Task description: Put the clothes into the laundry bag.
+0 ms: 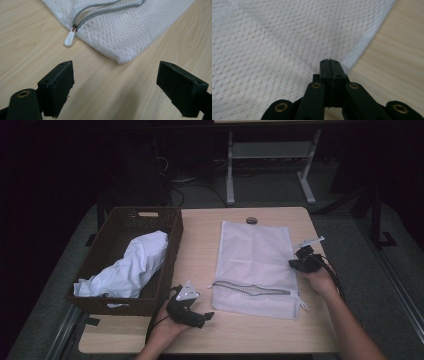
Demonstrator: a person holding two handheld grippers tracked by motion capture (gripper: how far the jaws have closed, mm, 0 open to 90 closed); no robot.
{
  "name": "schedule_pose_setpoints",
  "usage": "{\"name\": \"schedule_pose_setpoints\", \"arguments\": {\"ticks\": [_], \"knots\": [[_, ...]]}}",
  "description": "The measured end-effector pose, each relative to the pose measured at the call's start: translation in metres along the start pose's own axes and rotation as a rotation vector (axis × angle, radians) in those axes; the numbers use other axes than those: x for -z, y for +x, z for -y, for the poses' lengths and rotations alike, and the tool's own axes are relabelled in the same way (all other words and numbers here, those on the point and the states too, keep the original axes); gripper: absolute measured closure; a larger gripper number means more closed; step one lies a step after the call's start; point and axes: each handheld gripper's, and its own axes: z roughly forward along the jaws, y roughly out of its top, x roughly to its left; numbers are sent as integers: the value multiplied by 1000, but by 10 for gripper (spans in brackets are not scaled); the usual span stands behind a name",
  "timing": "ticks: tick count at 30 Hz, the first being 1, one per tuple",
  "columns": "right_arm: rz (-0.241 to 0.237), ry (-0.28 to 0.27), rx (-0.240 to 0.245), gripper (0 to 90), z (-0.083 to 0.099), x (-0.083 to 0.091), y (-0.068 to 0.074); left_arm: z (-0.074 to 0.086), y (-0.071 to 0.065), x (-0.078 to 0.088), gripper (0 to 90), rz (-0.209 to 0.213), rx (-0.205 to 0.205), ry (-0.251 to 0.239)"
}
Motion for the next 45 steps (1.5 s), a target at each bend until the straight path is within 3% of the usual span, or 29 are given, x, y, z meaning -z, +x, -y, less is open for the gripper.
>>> {"name": "schedule_pose_setpoints", "arguments": {"ticks": [22, 25, 29, 34, 39, 45], "knots": [[73, 55, -60, 894, 52, 43, -24, 0, -2, -1, 141, 9, -4, 2], [74, 13, -50, 894, 54, 48, -23, -1, -3, -1, 141, 9, -5, 3], [22, -58, 3, 886, 44, 57, -9, -1, -3, -2, 141, 11, -10, 5], [-71, -62, 96, 889, 31, 51, 21, -1, -4, -1, 141, 11, -9, 2], [-128, -33, 172, 895, 28, 49, 44, 0, -5, 0, 141, 14, -10, 0], [-161, 44, 219, 896, 37, 39, 54, -1, -6, -2, 141, 20, -16, 7]]}}
